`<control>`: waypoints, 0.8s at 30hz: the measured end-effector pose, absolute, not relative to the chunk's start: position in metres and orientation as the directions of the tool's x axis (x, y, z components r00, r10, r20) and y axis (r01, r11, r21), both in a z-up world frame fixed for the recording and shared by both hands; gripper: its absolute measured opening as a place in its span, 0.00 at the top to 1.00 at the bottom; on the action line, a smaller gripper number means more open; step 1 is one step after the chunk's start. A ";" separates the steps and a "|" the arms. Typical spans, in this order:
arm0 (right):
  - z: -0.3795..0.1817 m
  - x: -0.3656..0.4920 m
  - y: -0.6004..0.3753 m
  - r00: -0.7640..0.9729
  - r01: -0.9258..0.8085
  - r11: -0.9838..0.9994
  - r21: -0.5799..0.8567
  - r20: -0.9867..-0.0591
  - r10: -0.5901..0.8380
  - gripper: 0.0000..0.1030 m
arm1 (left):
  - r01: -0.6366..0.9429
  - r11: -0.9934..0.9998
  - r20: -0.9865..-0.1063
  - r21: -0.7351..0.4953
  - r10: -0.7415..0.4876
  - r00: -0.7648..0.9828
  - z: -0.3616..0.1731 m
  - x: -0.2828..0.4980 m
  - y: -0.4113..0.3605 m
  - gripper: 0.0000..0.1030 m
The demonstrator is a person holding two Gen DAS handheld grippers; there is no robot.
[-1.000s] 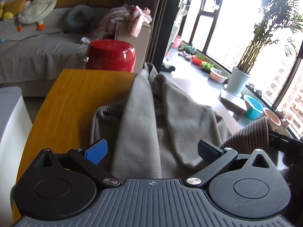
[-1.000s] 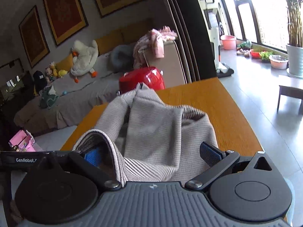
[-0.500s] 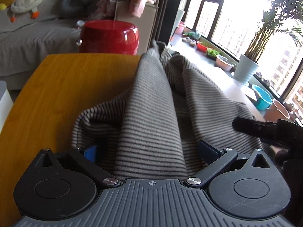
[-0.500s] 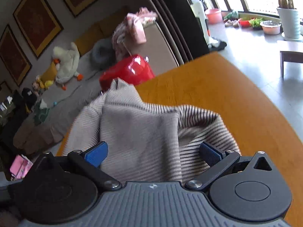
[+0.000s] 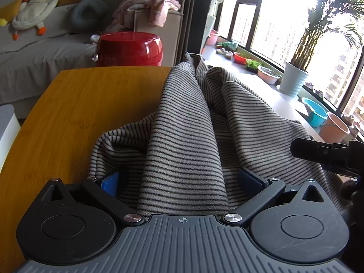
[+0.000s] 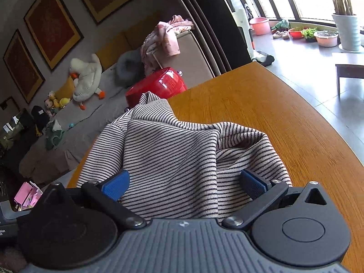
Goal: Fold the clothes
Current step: 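Lower both grippers onto the sweater and close them on its edges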
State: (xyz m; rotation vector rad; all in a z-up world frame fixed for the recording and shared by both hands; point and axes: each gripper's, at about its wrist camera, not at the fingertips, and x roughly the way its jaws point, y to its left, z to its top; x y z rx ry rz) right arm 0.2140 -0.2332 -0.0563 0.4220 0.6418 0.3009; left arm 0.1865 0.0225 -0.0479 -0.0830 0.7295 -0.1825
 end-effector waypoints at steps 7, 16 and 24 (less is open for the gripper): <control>-0.052 0.167 -0.230 0.757 -0.130 0.900 0.415 -0.545 0.361 0.00 | 0.141 0.981 -0.671 -0.134 -0.194 0.715 -0.047 0.145 0.021 0.00; -0.053 0.160 -0.245 0.738 -0.155 0.855 0.494 -0.518 0.433 0.00 | 0.211 0.977 -0.710 -0.041 -0.177 0.681 -0.045 0.131 0.014 0.00; -0.054 0.158 -0.248 0.734 -0.175 0.849 0.499 -0.508 0.450 0.00 | 0.197 0.979 -0.653 -0.044 -0.177 0.736 -0.025 0.129 0.028 0.71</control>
